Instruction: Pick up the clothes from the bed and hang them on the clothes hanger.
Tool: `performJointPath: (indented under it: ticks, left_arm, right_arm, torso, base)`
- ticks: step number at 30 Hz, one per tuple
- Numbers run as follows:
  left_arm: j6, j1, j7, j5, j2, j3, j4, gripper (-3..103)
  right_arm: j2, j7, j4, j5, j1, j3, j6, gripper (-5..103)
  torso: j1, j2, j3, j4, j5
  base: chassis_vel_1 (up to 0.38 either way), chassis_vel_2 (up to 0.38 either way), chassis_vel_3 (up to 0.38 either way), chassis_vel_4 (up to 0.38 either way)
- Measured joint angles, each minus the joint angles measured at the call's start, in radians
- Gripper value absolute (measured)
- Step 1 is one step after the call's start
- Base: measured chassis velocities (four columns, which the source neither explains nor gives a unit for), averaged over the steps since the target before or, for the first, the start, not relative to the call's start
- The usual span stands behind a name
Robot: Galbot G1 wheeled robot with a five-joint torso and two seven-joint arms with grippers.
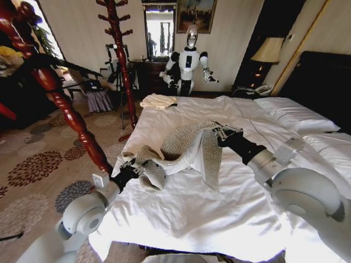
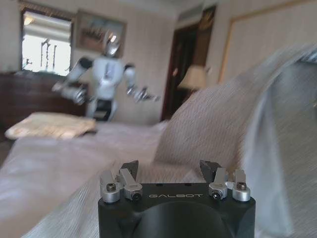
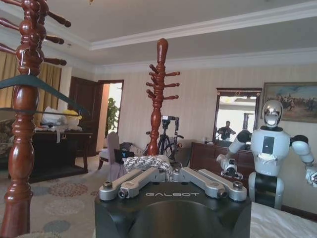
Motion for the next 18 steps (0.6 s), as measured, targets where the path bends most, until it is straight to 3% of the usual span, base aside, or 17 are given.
performJointPath:
  ticks: [1,3,4,8,13,17,18]
  left_arm:
    - [-0.031,-0.008,0.014,-0.034,0.008,-0.004,-0.029,76]
    - [-0.048,-0.020,0.013,-0.064,0.017,-0.008,-0.042,76]
    - [-0.068,-0.051,-0.016,-0.112,0.034,-0.026,-0.052,86]
    - [-0.102,-0.104,-0.084,-0.144,0.078,-0.140,-0.055,98]
    - [-0.124,-0.132,-0.106,-0.140,0.114,-0.272,-0.027,100]
    - [-0.129,-0.144,-0.103,-0.177,0.160,-0.413,0.010,100]
    - [-0.129,-0.144,-0.103,-0.177,0.160,-0.413,0.010,100]
  right_arm:
    - [-0.003,0.003,0.000,0.003,0.001,0.006,0.006,1]
    - [-0.006,0.004,0.000,0.006,0.001,0.013,0.008,1]
    - [-0.011,0.005,-0.001,0.014,0.001,0.024,0.011,1]
    - [-0.020,0.006,-0.002,0.033,0.012,0.041,0.012,1]
    - [-0.024,0.027,-0.002,0.038,0.016,0.052,-0.012,1]
    - [-0.021,0.106,-0.003,0.027,0.014,0.055,-0.089,1]
    - [-0.021,0.106,-0.003,0.027,0.014,0.055,-0.089,1]
  torso:
    - [0.000,0.000,0.000,0.0000,0.0003]
    - [0.000,0.000,0.000,0.0000,0.0005]
    - [0.000,0.000,0.000,-0.0003,0.0002]
    - [0.000,0.000,0.000,-0.0002,0.0000]
    - [0.000,0.000,0.000,-0.0001,0.0000]
    - [0.000,0.000,0.000,0.0000,0.0001]
    - [0.000,0.000,0.000,0.0000,0.0001]
  base:
    - [0.000,0.000,0.000,0.000]
    - [0.000,0.000,0.000,0.000]
    - [0.000,0.000,0.000,0.000]
    - [0.000,0.000,0.000,0.000]
    - [0.000,0.000,0.000,0.000]
    - [0.000,0.000,0.000,0.000]
    - [0.000,0.000,0.000,0.000]
